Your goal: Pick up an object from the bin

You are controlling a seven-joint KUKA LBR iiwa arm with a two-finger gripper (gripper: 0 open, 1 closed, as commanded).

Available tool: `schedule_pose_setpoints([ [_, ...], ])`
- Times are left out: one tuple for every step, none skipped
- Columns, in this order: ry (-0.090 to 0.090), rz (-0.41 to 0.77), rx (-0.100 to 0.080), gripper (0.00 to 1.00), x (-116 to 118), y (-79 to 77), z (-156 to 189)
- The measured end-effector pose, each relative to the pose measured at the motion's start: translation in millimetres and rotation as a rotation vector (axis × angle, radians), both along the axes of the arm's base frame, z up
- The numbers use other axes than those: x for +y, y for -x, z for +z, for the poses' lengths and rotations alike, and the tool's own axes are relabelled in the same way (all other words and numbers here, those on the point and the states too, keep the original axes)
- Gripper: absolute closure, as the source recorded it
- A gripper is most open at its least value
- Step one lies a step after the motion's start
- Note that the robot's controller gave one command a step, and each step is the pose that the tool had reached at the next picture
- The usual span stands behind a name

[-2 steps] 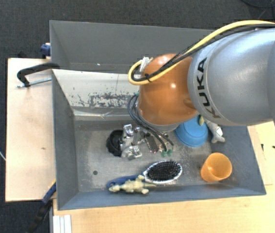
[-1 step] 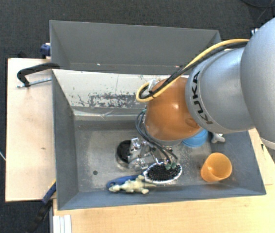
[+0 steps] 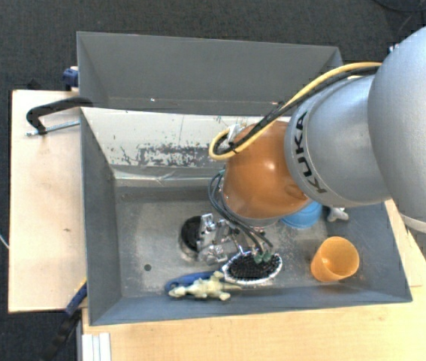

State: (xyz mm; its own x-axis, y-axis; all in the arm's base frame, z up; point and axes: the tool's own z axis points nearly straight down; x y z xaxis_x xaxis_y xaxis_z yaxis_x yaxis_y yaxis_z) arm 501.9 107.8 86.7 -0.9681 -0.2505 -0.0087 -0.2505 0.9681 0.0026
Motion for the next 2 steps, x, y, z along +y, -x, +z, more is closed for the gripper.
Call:
schedule_pose_setpoints([
  [0.002, 0.005, 0.002, 1.0, -2.4, 3.4, 7.2],
  [-0.004, 0.0, 0.005, 1.0, -12.9, 1.6, -0.3],
])
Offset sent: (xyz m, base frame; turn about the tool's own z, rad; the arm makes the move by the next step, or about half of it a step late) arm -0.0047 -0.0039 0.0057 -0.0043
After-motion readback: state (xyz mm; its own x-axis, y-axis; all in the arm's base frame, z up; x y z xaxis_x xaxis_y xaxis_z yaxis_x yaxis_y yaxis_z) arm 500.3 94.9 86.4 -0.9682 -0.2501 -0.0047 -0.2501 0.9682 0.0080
